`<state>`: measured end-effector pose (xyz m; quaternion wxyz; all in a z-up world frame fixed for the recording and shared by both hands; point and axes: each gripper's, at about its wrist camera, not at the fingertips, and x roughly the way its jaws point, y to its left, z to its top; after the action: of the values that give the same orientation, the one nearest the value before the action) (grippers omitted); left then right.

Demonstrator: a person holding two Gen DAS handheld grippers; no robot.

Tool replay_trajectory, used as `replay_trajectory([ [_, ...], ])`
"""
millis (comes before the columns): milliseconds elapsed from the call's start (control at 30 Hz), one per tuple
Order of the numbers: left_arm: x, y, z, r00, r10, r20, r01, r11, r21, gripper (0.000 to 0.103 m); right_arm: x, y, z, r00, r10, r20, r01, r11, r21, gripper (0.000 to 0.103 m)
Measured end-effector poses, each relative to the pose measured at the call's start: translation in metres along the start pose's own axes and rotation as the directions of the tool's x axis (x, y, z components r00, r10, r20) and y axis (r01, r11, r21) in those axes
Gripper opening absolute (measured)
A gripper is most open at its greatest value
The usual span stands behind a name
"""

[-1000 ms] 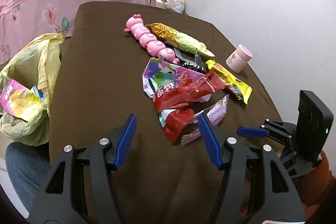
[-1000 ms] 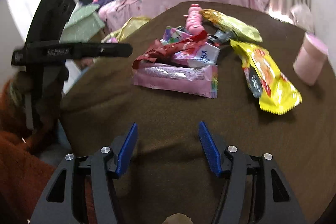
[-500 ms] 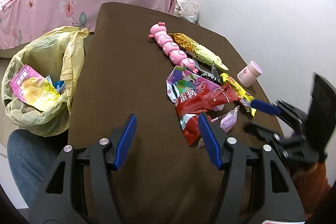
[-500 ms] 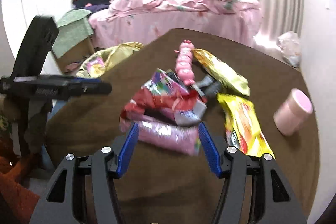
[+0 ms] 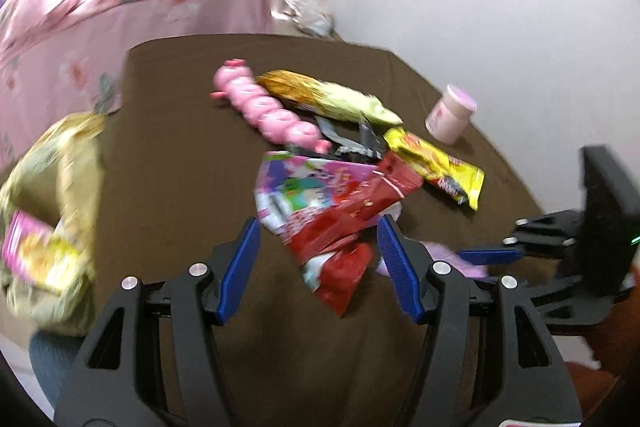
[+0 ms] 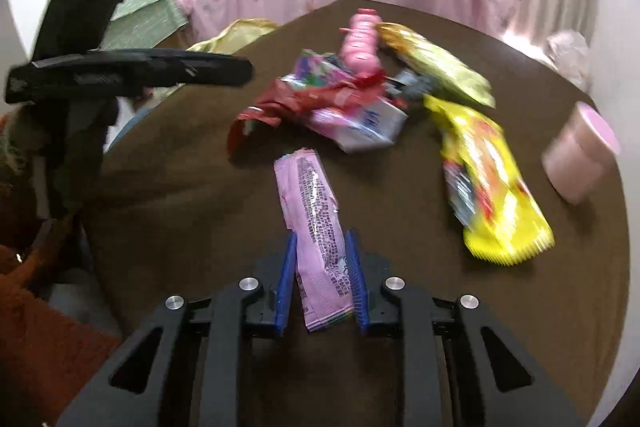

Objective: Collect trash
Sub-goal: 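Grasp the pink wrapper strip with the right gripper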

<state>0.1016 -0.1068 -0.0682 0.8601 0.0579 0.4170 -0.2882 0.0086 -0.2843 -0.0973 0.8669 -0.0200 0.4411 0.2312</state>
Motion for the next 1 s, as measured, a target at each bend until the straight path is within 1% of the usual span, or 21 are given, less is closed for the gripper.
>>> replay_trajectory([
  [33,0.012,-0.006,0.002,0.999,0.026,-0.022,-0.025,0.999,0.023,0.056,-0.003,-0.003,-0.003,1.0,-0.014,-0.002,0.014,1.0,0.021,0.022],
  [67,0.018,-0.009,0.003,0.999,0.037,-0.034,-0.036,0.999,0.027,0.046,-0.008,-0.006,-0.009,0.999,-0.041,0.003,0.041,0.998,0.044,0.022],
  [100,0.025,-0.011,0.002,0.998,0.039,-0.05,-0.038,0.999,0.021,0.043,-0.01,-0.009,-0.011,0.998,-0.055,0.007,0.054,0.997,0.058,0.022],
  [167,0.025,-0.014,-0.002,0.999,0.029,-0.039,-0.029,1.0,0.004,0.041,-0.018,-0.017,-0.019,0.997,-0.073,0.029,0.069,0.992,0.108,0.023],
  [200,0.024,-0.014,-0.004,0.999,0.015,-0.042,-0.015,1.0,-0.001,0.041,-0.022,-0.022,-0.022,0.997,-0.065,0.046,0.058,0.989,0.135,0.024],
  [233,0.021,-0.014,-0.006,0.999,0.004,-0.043,-0.005,1.0,-0.011,0.04,-0.025,-0.026,-0.024,0.997,-0.048,0.066,0.036,0.986,0.164,0.027],
  [267,0.018,-0.013,-0.009,0.999,0.007,-0.043,-0.007,1.0,-0.017,0.038,-0.025,-0.028,-0.025,0.996,-0.038,0.084,0.022,0.983,0.183,0.033],
  [300,0.014,-0.012,-0.011,0.999,0.016,-0.043,-0.017,1.0,-0.025,0.038,-0.026,-0.028,-0.025,0.995,-0.036,0.096,0.017,0.981,0.192,0.036],
  [333,0.011,-0.011,-0.013,0.999,0.029,-0.041,-0.031,0.999,-0.035,0.037,-0.027,-0.027,-0.025,0.993,-0.037,0.113,0.014,0.981,0.195,0.044],
  [400,0.0,-0.005,-0.019,0.997,0.067,-0.036,-0.069,0.995,-0.067,0.035,-0.025,-0.021,-0.024,0.992,-0.031,0.119,0.01,0.985,0.172,0.044],
  [500,-0.014,0.006,-0.025,0.993,0.115,-0.025,-0.117,0.985,-0.128,0.035,-0.019,-0.009,-0.019,0.995,-0.055,0.085,0.046,0.993,0.11,0.044],
  [567,-0.022,0.013,-0.027,0.994,0.107,-0.015,-0.107,0.982,-0.157,0.036,-0.016,0.002,-0.016,0.995,-0.073,0.065,0.07,0.996,0.052,0.044],
  [600,-0.025,0.014,-0.028,0.996,0.088,-0.015,-0.089,0.982,-0.165,0.037,-0.015,0.004,-0.016,0.995,-0.076,0.057,0.074,0.997,0.036,0.044],
  [633,-0.027,0.015,-0.029,0.997,0.07,-0.017,-0.072,0.984,-0.165,0.042,-0.014,0.006,-0.017,0.996,-0.079,0.051,0.078,0.997,0.029,0.044],
  [667,-0.029,0.014,-0.031,0.999,0.037,-0.024,-0.04,0.986,-0.159,0.046,-0.014,0.008,-0.018,0.996,-0.082,0.044,0.081,0.996,0.026,0.044],
  [733,-0.032,0.009,-0.034,0.999,-0.025,-0.033,0.02,0.991,-0.136,0.048,-0.017,0.009,-0.02,0.996,-0.08,0.04,0.078,0.996,0.031,0.044],
  [767,-0.035,0.004,-0.036,0.997,-0.066,-0.038,0.061,0.992,-0.108,0.049,-0.019,0.009,-0.021,0.996,-0.081,0.043,0.079,0.996,0.035,0.044],
  [833,-0.039,-0.001,-0.036,0.996,-0.085,-0.028,0.083,0.993,-0.08,0.05,-0.025,0.007,-0.022,0.995,-0.085,0.055,0.082,0.995,0.048,0.044],
  [867,-0.041,-0.003,-0.036,0.997,-0.076,-0.015,0.075,0.995,-0.066,0.051,-0.026,0.006,-0.023,0.994,-0.087,0.059,0.083,0.995,0.056,0.044],
  [900,-0.041,-0.003,-0.034,0.999,-0.052,-0.005,0.051,0.997,-0.058,0.051,-0.028,0.004,-0.023,0.994,-0.089,0.062,0.085,0.994,0.068,0.044],
  [1000,-0.034,0.002,-0.027,1.0,0.01,0.008,-0.01,0.998,-0.058,0.052,-0.029,-0.001,-0.026,0.994,-0.085,0.066,0.078,0.992,0.098,0.044],
])
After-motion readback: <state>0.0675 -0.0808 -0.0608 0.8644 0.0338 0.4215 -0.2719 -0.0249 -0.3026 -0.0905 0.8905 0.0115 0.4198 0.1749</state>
